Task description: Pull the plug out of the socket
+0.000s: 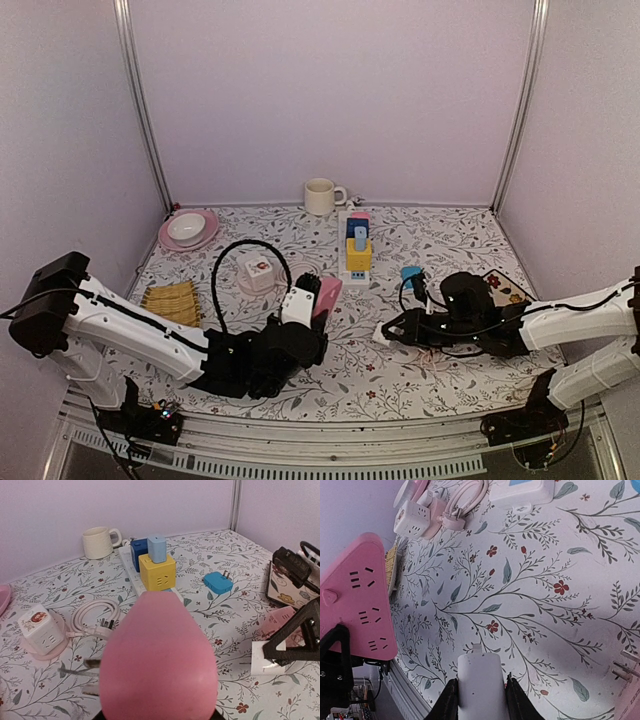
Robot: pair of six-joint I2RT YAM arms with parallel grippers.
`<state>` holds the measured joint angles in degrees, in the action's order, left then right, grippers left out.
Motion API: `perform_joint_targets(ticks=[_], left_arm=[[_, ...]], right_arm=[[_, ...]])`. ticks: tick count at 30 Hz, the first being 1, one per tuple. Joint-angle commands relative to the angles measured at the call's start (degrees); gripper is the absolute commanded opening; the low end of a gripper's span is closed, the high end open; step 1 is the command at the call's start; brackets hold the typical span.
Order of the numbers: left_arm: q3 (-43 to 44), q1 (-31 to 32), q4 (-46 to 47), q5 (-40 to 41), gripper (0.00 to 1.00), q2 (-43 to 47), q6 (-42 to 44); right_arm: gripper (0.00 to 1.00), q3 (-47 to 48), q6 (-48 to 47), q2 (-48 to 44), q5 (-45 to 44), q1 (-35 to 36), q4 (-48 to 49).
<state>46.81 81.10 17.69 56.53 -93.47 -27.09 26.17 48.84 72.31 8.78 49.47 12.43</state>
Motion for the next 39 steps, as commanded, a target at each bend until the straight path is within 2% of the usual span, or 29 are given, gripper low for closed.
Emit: perform_joint_targets(ticks=[1,9,14,21,28,39], left_arm=[[0.77,0.20,1.49,0.16,0.00,0.57,-0.58],[0.48,0.06,2.07,-0.58,0.00,0.49,-1.15],[0.81,-0.07,2.25,-1.33,0.00,0.01,-1.27],[0.77,-0.53,2.49,-3.24,0.00,0.01,-1.91],[-0.25,-1.80,3.67,-6.55,0.00,0.48,-3.03],[0.61,-4.98,4.35,-17.51,0.00,-0.98,-4.25]], right_arm=[[0.05,-1.18,0.75,3.23,1.00,-0.03,5.15],[0.09,-6.65,2.67,2.36,-0.08,0.77,5.94],[0.18,-8.40,3.03,0.68,-0.58,0.94,5.64],[0.41,-8.14,2.32,-1.15,-2.91,0.93,3.03],[0.59,-7.85,1.46,-4.21,-5.77,0.97,-1.13],[0.90,-4.63,-0.43,-10.40,-10.31,0.90,-8.94]])
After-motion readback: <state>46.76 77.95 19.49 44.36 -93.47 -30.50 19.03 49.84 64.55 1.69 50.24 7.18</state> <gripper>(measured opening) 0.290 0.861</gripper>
